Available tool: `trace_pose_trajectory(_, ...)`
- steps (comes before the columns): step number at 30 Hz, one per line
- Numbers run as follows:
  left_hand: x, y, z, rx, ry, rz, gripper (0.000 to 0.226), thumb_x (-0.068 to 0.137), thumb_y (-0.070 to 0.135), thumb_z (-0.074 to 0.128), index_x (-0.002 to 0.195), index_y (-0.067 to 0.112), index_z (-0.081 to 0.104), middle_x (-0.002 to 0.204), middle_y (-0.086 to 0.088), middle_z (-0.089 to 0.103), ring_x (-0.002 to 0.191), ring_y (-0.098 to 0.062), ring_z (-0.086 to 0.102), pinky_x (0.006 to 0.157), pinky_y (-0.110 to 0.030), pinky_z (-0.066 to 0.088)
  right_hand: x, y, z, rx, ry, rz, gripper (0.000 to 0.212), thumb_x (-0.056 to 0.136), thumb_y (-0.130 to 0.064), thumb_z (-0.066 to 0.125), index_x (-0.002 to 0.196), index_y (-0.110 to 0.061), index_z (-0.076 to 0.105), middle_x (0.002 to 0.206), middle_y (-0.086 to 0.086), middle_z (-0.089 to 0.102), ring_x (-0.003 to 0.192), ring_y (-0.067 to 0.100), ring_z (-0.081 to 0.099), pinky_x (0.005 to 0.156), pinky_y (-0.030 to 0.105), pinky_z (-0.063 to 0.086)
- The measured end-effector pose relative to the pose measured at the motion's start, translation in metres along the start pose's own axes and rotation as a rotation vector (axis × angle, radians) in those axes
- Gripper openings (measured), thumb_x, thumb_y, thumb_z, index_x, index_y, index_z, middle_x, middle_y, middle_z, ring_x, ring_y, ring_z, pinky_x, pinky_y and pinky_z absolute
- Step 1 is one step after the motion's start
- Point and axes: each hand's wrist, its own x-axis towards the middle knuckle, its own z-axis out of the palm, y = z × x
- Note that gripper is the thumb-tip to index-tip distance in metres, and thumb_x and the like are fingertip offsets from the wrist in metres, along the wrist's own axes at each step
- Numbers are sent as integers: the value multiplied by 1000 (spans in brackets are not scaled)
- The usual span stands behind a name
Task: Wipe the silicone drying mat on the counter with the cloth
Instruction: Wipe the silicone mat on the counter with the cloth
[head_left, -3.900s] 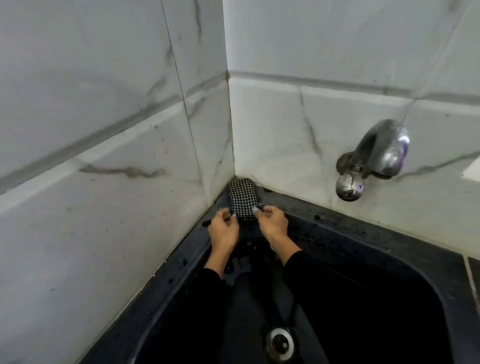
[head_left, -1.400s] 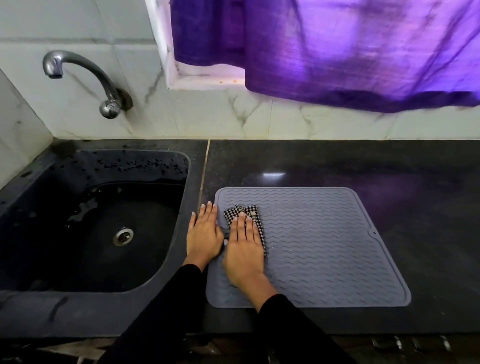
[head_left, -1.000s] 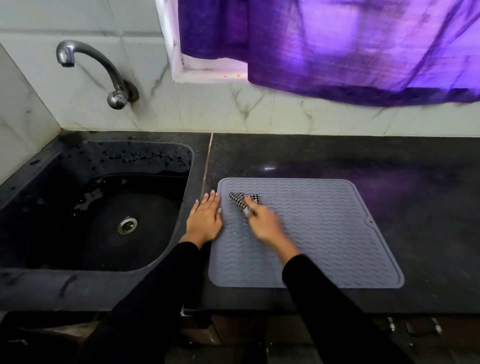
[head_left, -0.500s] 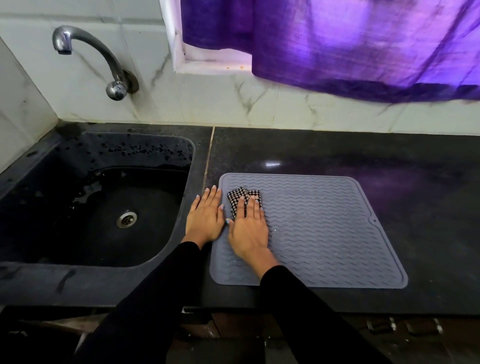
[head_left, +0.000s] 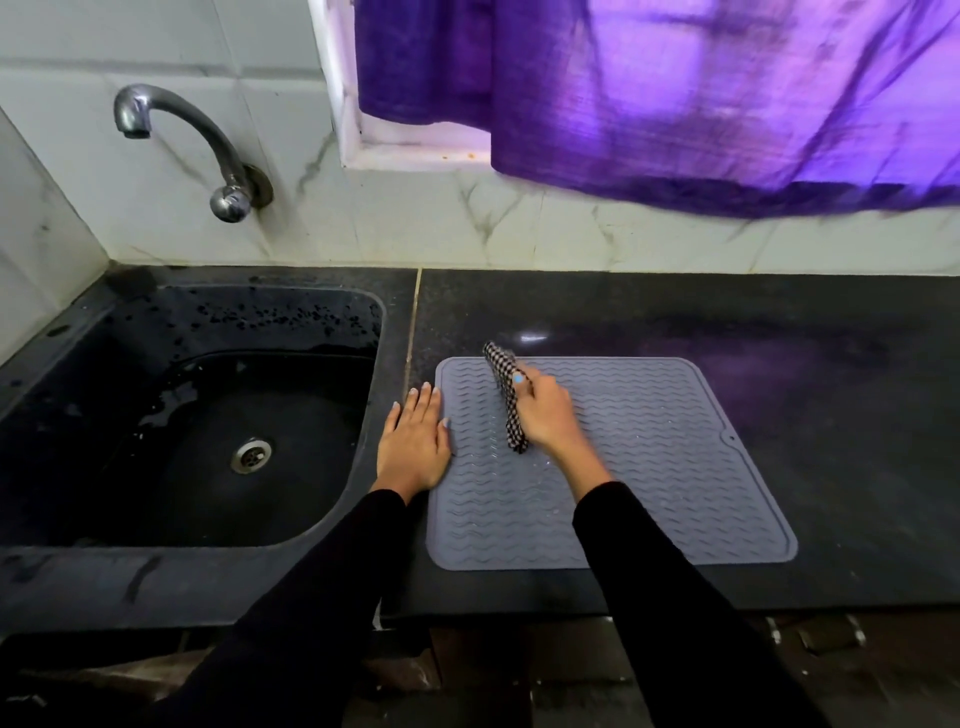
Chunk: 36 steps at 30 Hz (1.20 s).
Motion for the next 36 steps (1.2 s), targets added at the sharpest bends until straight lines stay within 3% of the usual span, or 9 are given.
trace_pose_trajectory(4, 1, -3, 2, -6, 12, 8, 82, 78, 48, -12, 148, 14, 11, 157, -1, 9, 145, -14, 3, 116, -33, -3, -7, 1, 25, -484, -4, -140, 52, 99, -26, 30, 145, -5, 20, 151, 16, 26, 139, 28, 26, 114, 36, 20)
trace_pose_trajectory(8, 3, -4, 4, 17, 21, 19, 85, 74, 48, -14, 148, 13, 10, 157, -2, 8, 145, -14, 3, 116, -33, -4, -16, 21, 67, -629, -86, -60, 67, 98, -43, 20, 146, -1, 1, 156, 17, 3, 145, 27, 2, 119, 39, 3)
trace_pose_trajectory(16, 2, -5, 4, 13, 38, 43, 84, 75, 48, -13, 148, 13, 10, 157, -3, 8, 145, -15, 2, 116, -35, -4, -13, 27, 76, -683, -39, -94, 60, 100, -34, 21, 146, -1, 1, 156, 17, 4, 145, 26, 4, 117, 34, 2)
trace_pose_trajectory(19, 3, -5, 4, 10, 18, 48, 79, 79, 46, -10, 148, 13, 7, 157, -3, 6, 145, -16, 1, 116, -35, -4, -6, 27, 55, -382, 31, -72, 47, 100, -26, 33, 143, -9, 31, 147, 13, 37, 135, 26, 36, 111, 33, 27)
trace_pose_trajectory(21, 3, -6, 2, -4, 11, 44, 71, 84, 43, -3, 148, 13, 8, 157, -3, 6, 145, -16, 1, 116, -35, -4, 7, 24, 35, 72, 77, 129, 35, 98, -23, 41, 126, -6, 55, 118, 16, 62, 110, 25, 56, 87, 29, 44)
trace_pose_trajectory(24, 1, -6, -1, -32, -2, 52, 65, 89, 39, 6, 148, 12, 12, 157, -5, 10, 145, -18, 3, 116, -35, -3, 22, 16, 10, 527, 197, 303, 28, 97, -20, 42, 101, -2, 63, 100, 14, 66, 102, 25, 58, 75, 30, 45)
trace_pose_trajectory(27, 5, -1, -7, -40, 26, 41, 51, 98, 30, 23, 145, 9, 25, 154, -8, 22, 143, -22, 14, 116, -39, 4, 24, 7, 6, 72, 234, 139, 36, 98, -22, 40, 129, -10, 52, 120, 17, 62, 113, 33, 55, 91, 35, 43)
trace_pose_trajectory(31, 20, -1, -12, -8, 65, 51, 50, 98, 24, 26, 145, 7, 22, 155, -9, 20, 144, -21, 11, 117, -38, 1, 9, 16, 43, -445, 13, -21, 51, 97, -27, 38, 143, -8, 28, 145, 20, 37, 134, 33, 35, 109, 36, 28)
trace_pose_trajectory(36, 33, -4, -2, -17, -4, 50, 53, 99, 27, 22, 147, 8, 12, 157, -7, 10, 145, -18, 5, 117, -35, -2, 4, 39, 65, -576, 47, -90, 64, 98, -32, 32, 147, -2, 4, 156, 15, 7, 145, 23, 5, 117, 30, 1)
